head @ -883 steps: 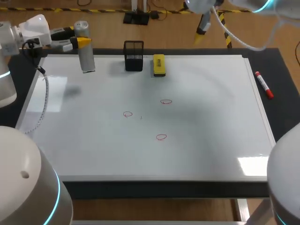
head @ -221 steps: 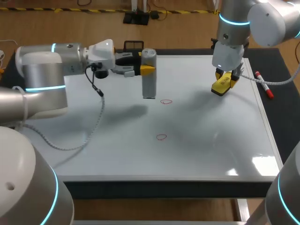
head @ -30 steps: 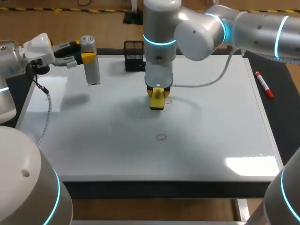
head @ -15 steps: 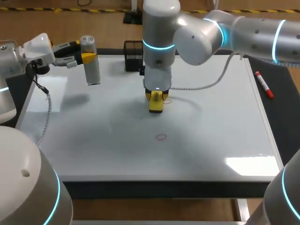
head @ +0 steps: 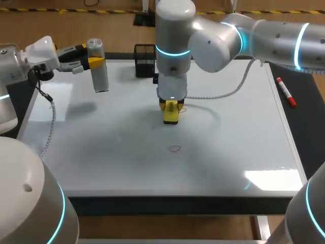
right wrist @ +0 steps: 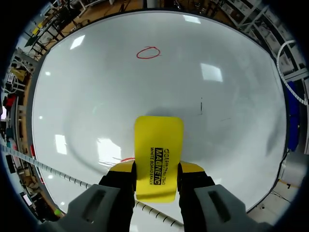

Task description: Pick up the inspection probe, press it on each red-marked spot on the whiteboard one by one, put down the probe, pick up the eraser, and wipe off all the red marks.

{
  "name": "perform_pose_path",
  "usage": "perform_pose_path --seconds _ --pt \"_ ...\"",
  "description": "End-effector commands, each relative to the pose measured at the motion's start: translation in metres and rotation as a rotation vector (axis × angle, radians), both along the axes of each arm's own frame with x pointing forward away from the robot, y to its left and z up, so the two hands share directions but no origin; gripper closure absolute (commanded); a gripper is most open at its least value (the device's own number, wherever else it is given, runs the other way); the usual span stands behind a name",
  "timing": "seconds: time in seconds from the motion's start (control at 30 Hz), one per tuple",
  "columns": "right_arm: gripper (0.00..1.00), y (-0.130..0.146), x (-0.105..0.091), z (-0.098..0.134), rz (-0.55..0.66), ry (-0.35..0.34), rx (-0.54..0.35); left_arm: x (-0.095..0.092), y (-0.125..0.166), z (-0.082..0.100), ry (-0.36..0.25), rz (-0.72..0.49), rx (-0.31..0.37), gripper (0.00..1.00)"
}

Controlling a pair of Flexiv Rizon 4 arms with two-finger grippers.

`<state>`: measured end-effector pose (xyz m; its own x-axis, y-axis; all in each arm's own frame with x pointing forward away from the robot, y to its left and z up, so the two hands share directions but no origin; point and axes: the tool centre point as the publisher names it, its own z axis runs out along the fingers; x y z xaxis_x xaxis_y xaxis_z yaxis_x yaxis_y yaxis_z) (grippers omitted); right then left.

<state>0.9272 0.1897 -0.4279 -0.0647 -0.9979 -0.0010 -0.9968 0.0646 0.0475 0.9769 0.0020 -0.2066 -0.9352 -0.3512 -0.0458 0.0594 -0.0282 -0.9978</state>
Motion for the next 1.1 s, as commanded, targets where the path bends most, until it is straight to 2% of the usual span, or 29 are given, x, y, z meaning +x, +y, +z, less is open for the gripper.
perform_pose_path --seconds 0.03,0.8,1.1 --pt "1.00 -0.008 0.000 0.001 -0.007 -0.006 -0.005 0.000 0.000 0.001 -0.001 0.000 -0.001 1.00" --pt "1.00 -0.063 0.004 0.002 -0.105 -0.008 -0.051 0.000 0.000 0.001 -0.001 0.000 -0.001 1.00" --pt "1.00 -0.070 0.006 0.017 -0.123 -0.018 -0.033 0.000 0.000 0.001 -0.001 0.000 -0.001 1.00"
